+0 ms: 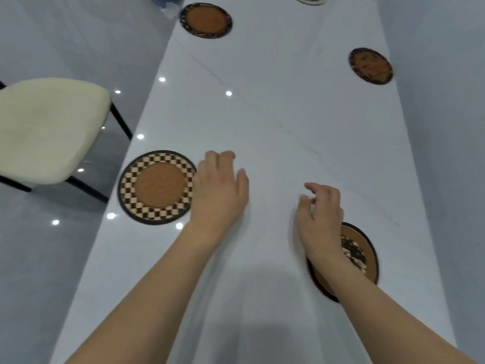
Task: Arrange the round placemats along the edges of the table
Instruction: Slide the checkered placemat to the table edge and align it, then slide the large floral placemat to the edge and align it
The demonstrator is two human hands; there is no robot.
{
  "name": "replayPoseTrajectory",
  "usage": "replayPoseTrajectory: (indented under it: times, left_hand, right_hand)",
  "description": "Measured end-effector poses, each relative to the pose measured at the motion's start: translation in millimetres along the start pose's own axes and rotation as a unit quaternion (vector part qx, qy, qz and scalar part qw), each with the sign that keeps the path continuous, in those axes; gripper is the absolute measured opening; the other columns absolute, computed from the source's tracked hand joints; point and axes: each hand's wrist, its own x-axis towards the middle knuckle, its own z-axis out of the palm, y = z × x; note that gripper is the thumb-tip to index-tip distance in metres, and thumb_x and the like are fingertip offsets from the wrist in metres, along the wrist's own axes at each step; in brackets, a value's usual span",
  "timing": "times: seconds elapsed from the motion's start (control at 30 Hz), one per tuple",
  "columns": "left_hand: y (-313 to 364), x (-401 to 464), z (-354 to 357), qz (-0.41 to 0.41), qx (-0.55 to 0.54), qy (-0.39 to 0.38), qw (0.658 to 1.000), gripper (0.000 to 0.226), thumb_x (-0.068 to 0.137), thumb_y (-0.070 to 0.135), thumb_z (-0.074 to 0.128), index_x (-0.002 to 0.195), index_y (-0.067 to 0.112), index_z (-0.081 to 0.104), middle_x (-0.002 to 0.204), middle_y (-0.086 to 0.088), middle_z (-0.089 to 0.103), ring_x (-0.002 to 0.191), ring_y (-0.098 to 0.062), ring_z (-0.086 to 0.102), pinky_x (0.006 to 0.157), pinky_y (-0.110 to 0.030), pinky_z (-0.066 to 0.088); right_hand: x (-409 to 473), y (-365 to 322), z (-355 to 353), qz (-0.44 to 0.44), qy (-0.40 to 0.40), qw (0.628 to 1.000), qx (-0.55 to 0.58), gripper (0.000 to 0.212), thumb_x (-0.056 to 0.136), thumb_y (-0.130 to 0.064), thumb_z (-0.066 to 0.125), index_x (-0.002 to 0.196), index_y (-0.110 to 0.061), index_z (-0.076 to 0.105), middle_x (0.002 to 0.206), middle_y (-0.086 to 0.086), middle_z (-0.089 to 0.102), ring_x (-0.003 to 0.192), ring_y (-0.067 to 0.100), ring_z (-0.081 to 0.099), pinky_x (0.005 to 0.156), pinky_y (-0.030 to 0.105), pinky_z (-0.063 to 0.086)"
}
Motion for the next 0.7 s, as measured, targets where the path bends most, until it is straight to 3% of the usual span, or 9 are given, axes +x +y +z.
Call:
replayPoseTrajectory:
  times: [0.13, 0.27, 0.37, 0.43, 0.57, 0.7]
  left_hand:
    - [77.9, -29.7, 41.9, 0.009, -0.052, -0.146, 0.988, 0.037, 0.090, 0.024, 0.047, 0.119, 0.003, 0.055, 0.110, -0.017, 0.052, 0.094, -0.035, 0.054, 0.078, -0.047, 0.049]
    - [132.7, -56.1, 78.4, 0.000, -0.015, -0.299, 0.954, 0.046, 0.089, 0.043, 0.053, 0.120, 0.010, 0.047, 0.116, -0.010, 0.050, 0.106, -0.028, 0.050, 0.085, -0.040, 0.048]
    - [154.5, -68.9, 96.9, 0.014, 0.065, -0.307, 0.949, 0.037, 0.085, 0.034, 0.061, 0.109, 0.010, 0.046, 0.108, -0.010, 0.053, 0.095, -0.025, 0.051, 0.072, -0.033, 0.045]
    - [158.4, -69.9, 103.0, -0.037, 0.056, -0.324, 0.944, 0.031, 0.085, 0.030, 0.064, 0.101, 0.010, 0.047, 0.106, -0.011, 0.053, 0.089, -0.024, 0.048, 0.069, -0.032, 0.042]
    - [161.2, -73.0, 104.9, -0.054, 0.057, -0.323, 0.943, 0.031, 0.091, 0.036, 0.055, 0.107, 0.009, 0.056, 0.111, -0.011, 0.048, 0.106, -0.029, 0.046, 0.083, -0.036, 0.043]
    - [182.3, -81.2, 100.2, -0.087, -0.026, -0.303, 0.949, 0.019, 0.097, 0.025, 0.044, 0.099, 0.012, 0.058, 0.087, -0.005, 0.060, 0.089, -0.027, 0.057, 0.075, -0.039, 0.051]
  right_hand:
    - [-15.6, 71.6, -66.1, 0.095, 0.000, 0.990, -0.105, 0.038, 0.095, -0.036, 0.041, 0.127, -0.019, 0.049, 0.128, 0.006, 0.045, 0.107, 0.026, 0.053, 0.100, 0.044, 0.040]
    - [-37.8, 126.3, -104.8, 0.219, -0.060, 0.960, -0.162, 0.055, 0.089, -0.053, 0.044, 0.123, -0.010, 0.049, 0.121, 0.011, 0.055, 0.105, 0.031, 0.057, 0.086, 0.038, 0.044]
    - [-45.9, 144.2, -107.1, 0.223, -0.103, 0.961, -0.126, 0.038, 0.087, -0.052, 0.053, 0.098, -0.016, 0.051, 0.099, 0.002, 0.058, 0.087, 0.022, 0.057, 0.072, 0.032, 0.044]
    - [-45.0, 149.1, -106.3, 0.220, -0.111, 0.963, -0.106, 0.029, 0.088, -0.047, 0.054, 0.089, -0.019, 0.049, 0.091, -0.002, 0.056, 0.081, 0.019, 0.056, 0.070, 0.032, 0.045]
    - [-44.3, 154.9, -115.0, 0.230, -0.126, 0.965, -0.013, 0.019, 0.091, -0.038, 0.053, 0.086, -0.020, 0.052, 0.087, -0.003, 0.059, 0.076, 0.013, 0.057, 0.059, 0.026, 0.040]
    - [-46.4, 163.7, -138.6, 0.242, -0.135, 0.954, 0.118, 0.014, 0.093, -0.031, 0.054, 0.089, -0.018, 0.051, 0.080, -0.003, 0.058, 0.069, 0.010, 0.054, 0.057, 0.023, 0.038]
